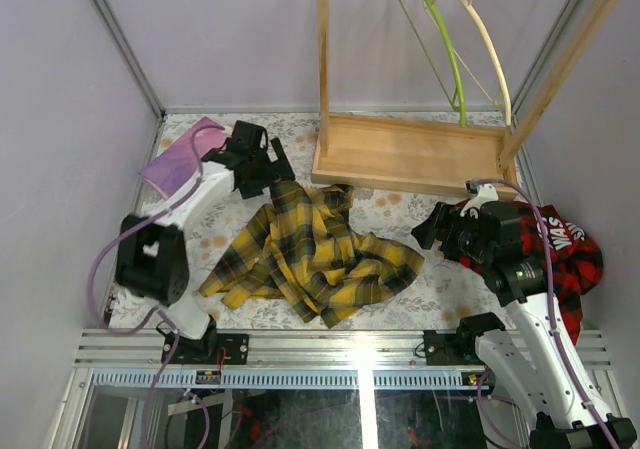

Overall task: Place the shirt on the hanger
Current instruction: Adjust the shirt at the center of the board.

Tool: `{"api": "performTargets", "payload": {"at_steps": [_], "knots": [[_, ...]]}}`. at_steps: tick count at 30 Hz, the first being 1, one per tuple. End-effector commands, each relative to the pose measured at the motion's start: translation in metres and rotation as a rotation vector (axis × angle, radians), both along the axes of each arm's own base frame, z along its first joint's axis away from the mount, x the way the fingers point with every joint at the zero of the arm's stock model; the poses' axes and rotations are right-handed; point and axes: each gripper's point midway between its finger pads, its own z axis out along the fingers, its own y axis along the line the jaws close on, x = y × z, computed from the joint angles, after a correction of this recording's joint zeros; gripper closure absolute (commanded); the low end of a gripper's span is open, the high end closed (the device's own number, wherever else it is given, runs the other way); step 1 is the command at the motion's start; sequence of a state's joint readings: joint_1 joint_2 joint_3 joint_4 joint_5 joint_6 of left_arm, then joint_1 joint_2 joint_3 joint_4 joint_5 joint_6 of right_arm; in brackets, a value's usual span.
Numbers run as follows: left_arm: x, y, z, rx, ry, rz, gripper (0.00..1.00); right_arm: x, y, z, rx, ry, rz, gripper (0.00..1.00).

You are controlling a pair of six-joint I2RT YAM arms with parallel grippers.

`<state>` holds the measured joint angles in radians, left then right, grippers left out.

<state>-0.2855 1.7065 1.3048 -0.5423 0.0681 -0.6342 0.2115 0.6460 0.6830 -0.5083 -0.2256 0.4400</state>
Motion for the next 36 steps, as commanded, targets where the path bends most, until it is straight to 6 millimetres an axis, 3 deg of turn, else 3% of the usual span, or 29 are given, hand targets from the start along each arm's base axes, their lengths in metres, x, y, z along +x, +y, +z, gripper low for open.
{"api": "performTargets", "payload": {"at_steps": [1,4,8,14,18,25,31,36], "knots": [[-0.014,0.0,0.101,-0.055,-0.279,-0.043,0.0,0.004,0.002,0.005,-0.008,-0.02,0.014,0.13],[-0.039,0.013,0.126,-0.033,-0.351,-0.043,0.0,0.008,0.001,0.001,-0.002,-0.011,-0.007,0.13],[-0.08,0.025,0.139,-0.048,-0.396,-0.053,0.0,0.015,-0.011,-0.006,-0.024,0.01,-0.1,0.11],[-0.136,0.047,0.117,-0.049,-0.356,0.006,0.0,0.017,-0.002,-0.008,0.005,0.021,-0.065,0.11],[-0.166,0.039,0.096,-0.157,-0.302,0.017,0.0,0.02,0.002,-0.011,0.025,0.017,-0.051,0.11],[-0.209,0.017,0.04,-0.364,-0.186,0.002,0.0,0.026,0.016,-0.004,0.086,0.001,-0.006,0.12],[-0.221,0.0,0.016,-0.511,-0.152,-0.014,0.01,0.028,0.024,-0.005,0.115,0.023,0.019,0.13],[-0.22,-0.009,0.007,-0.578,-0.158,-0.02,0.12,0.029,0.026,-0.004,0.141,0.017,0.017,0.14]]}}
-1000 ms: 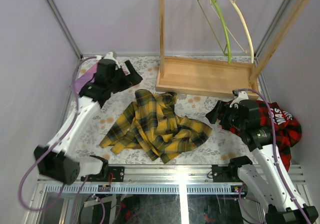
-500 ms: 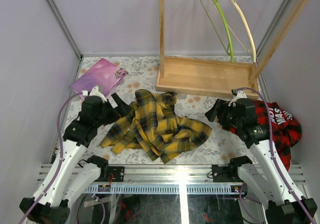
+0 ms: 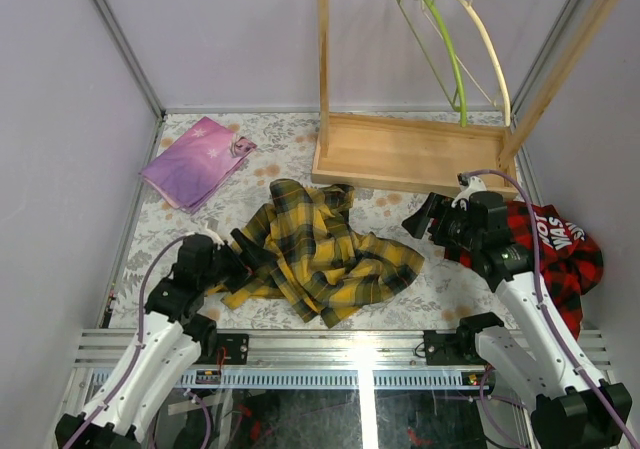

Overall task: Place the shirt on the hanger
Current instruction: Adjust the shirt at the center of the board.

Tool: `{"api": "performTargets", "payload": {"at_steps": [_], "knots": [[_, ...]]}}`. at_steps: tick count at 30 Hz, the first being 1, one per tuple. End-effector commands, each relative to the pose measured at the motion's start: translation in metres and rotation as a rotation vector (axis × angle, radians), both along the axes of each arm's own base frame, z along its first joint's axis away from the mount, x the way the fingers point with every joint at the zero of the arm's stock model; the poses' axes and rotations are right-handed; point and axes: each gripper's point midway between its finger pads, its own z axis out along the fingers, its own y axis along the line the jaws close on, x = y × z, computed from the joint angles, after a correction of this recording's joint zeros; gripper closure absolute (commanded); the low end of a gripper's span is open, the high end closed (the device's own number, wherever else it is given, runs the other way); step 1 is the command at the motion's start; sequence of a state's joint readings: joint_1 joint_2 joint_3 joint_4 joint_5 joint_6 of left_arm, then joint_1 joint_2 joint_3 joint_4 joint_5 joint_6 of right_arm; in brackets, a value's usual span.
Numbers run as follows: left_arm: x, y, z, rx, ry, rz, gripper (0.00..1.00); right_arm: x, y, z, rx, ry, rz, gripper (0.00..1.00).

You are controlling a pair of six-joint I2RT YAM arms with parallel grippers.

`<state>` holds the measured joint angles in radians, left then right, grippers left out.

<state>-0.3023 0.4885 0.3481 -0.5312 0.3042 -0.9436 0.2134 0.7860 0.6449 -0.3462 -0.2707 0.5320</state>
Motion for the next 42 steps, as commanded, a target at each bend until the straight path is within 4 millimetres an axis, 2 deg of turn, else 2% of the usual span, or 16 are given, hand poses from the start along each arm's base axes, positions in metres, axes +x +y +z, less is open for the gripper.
{"api": "performTargets", "payload": {"at_steps": [1,6,11,14,17,19,22,23,26,28,30,34,39,42], "knots": [[0.007,-0.026,0.02,-0.168,-0.086,-0.058,0.15,0.003,0.01,0.013,0.055,-0.044,0.023,0.14],[0.012,-0.048,0.027,-0.242,-0.142,-0.1,0.34,0.002,0.01,0.014,0.057,-0.042,0.026,0.14],[0.019,-0.07,0.044,-0.236,-0.191,-0.138,0.67,0.0,0.007,0.018,0.047,-0.058,0.016,0.14],[0.034,-0.077,0.073,-0.224,-0.241,-0.136,0.86,-0.002,0.001,0.025,0.02,-0.087,0.005,0.14],[0.049,-0.081,0.108,-0.208,-0.303,-0.127,0.97,-0.003,-0.003,0.035,0.0,-0.131,-0.002,0.11],[0.059,-0.084,0.131,-0.193,-0.332,-0.131,1.0,-0.003,-0.001,0.043,0.017,-0.155,0.007,0.09],[0.075,-0.09,0.161,-0.151,-0.362,-0.141,1.0,-0.002,0.0,0.042,0.038,-0.126,-0.013,0.06],[0.081,-0.092,0.177,-0.145,-0.389,-0.139,1.0,-0.002,0.002,0.042,0.035,-0.122,0.003,0.06],[0.097,-0.093,0.205,-0.117,-0.417,-0.112,1.0,-0.007,0.011,0.047,0.034,-0.14,0.094,0.08],[0.106,-0.095,0.216,-0.113,-0.426,-0.096,1.0,-0.009,0.017,0.059,0.059,-0.197,0.129,0.09],[0.115,-0.098,0.226,-0.109,-0.426,-0.08,1.0,-0.009,0.014,0.07,0.059,-0.236,0.112,0.11],[0.131,-0.098,0.221,-0.063,-0.376,-0.035,1.0,-0.006,0.012,0.079,0.042,-0.251,0.089,0.13],[0.147,-0.091,0.213,-0.021,-0.345,0.048,1.0,-0.005,0.034,0.094,0.0,-0.285,0.105,0.14],[0.153,-0.083,0.21,0.007,-0.33,0.102,1.0,-0.004,0.053,0.119,-0.041,-0.347,0.117,0.15]]}}
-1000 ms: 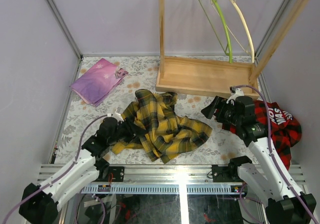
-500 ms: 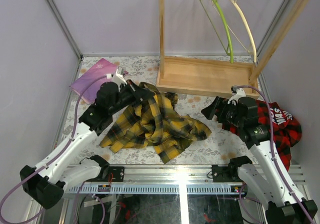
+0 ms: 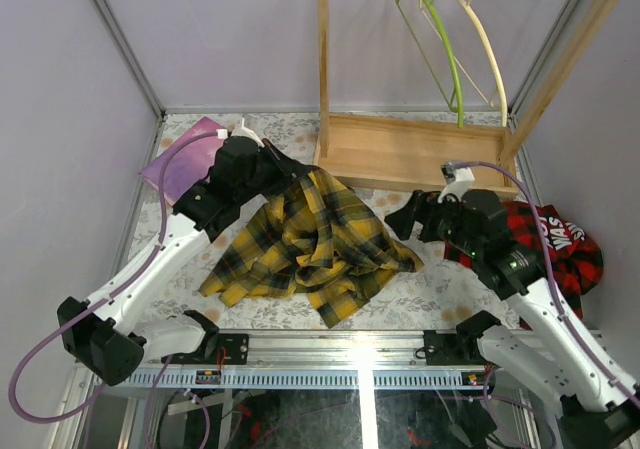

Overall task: Place the shirt on the hanger
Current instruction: Adjust the shirt at the center of the board.

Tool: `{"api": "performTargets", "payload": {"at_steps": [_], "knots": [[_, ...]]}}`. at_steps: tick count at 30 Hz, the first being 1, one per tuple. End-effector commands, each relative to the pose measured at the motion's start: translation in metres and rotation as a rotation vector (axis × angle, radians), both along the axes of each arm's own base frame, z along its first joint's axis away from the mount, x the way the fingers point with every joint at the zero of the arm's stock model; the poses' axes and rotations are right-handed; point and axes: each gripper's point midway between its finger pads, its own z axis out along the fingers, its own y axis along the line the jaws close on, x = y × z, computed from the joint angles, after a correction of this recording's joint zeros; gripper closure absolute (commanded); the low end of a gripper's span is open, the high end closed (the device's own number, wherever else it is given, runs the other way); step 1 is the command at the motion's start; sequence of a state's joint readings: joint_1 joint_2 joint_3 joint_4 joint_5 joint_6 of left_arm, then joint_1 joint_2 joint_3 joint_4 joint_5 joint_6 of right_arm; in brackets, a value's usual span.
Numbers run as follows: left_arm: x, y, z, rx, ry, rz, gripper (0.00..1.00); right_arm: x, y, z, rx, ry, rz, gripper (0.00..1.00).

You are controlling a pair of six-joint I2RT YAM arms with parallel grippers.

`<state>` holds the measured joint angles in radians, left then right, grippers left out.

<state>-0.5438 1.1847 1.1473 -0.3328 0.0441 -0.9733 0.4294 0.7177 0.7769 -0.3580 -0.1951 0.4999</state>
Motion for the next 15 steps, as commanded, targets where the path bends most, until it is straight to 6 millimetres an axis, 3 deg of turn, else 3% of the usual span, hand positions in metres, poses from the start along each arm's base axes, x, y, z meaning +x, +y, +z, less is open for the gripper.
{"api": "performTargets", "payload": {"at_steps": [1,4,6,10,15], "knots": [[0.013,0.016,0.01,0.027,-0.011,0.121,1.0,0.013,0.022,0.059,-0.035,-0.166,-0.033,0.15],[0.017,0.024,0.007,0.049,0.008,0.174,1.0,0.008,0.055,0.082,-0.05,-0.224,0.017,0.17],[0.019,0.028,0.007,0.054,0.023,0.207,1.0,-0.001,0.082,0.087,-0.061,-0.249,0.054,0.2],[0.021,0.038,0.006,0.058,0.055,0.274,1.0,-0.022,0.137,0.08,-0.116,-0.272,0.103,0.25],[0.02,0.048,0.009,0.058,0.059,0.323,1.0,-0.037,0.182,0.057,-0.175,-0.276,0.093,0.26]]}}
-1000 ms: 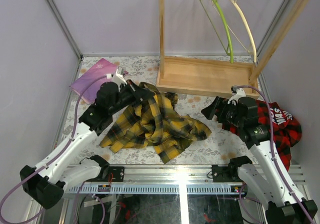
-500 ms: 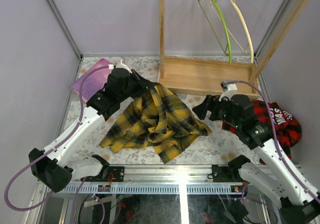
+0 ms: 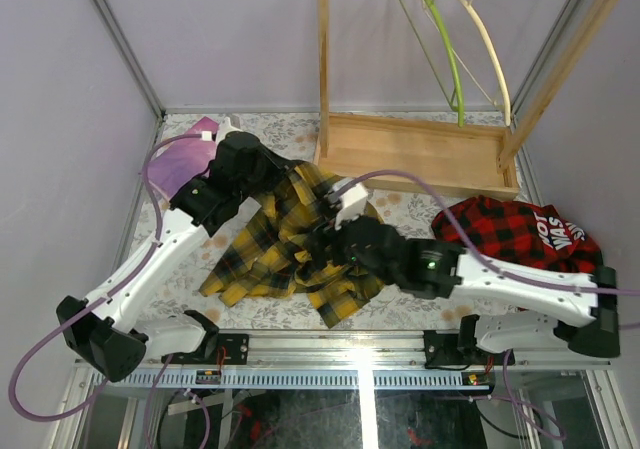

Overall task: Place the shirt on the hanger
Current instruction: Adjust the shirt at the center of the board.

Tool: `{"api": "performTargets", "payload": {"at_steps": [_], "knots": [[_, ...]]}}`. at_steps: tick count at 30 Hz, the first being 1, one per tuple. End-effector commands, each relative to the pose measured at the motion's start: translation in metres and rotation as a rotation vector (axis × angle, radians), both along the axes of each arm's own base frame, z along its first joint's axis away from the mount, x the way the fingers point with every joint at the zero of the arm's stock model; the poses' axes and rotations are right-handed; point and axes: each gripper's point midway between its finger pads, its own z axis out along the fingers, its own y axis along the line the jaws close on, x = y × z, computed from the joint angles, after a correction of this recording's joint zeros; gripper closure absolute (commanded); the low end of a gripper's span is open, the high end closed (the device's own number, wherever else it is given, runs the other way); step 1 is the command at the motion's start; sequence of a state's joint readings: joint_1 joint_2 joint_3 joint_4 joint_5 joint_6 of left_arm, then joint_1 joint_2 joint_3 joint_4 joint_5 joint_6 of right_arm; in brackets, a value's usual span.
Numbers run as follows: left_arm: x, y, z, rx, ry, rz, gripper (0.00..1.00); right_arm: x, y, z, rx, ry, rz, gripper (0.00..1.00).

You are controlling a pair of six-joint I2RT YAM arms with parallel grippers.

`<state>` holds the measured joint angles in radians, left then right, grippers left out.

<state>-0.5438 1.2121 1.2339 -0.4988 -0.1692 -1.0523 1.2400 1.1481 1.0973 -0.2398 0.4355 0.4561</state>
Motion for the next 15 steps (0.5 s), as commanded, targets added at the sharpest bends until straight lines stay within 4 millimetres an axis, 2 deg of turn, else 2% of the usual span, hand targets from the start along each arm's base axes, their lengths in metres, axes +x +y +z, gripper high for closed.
{"api": "performTargets", "payload": {"at_steps": [1,5,11,12,15], "knots": [[0.003,0.017,0.017,-0.002,-0.027,0.104,1.0,0.013,0.021,0.008,0.018,-0.073,-0.139,0.26],[0.0,0.023,0.021,0.002,-0.039,0.122,1.0,0.025,0.031,-0.023,-0.064,-0.061,-0.206,0.3],[-0.005,0.028,0.022,-0.002,-0.041,0.131,1.0,0.041,0.02,-0.042,-0.162,-0.089,-0.342,0.39],[-0.006,0.028,0.021,-0.007,-0.039,0.13,1.0,0.042,0.02,-0.044,-0.165,-0.093,-0.35,0.45],[-0.009,0.025,0.02,-0.011,-0.036,0.104,1.0,0.043,0.023,-0.044,-0.181,-0.101,-0.342,0.76]]}}
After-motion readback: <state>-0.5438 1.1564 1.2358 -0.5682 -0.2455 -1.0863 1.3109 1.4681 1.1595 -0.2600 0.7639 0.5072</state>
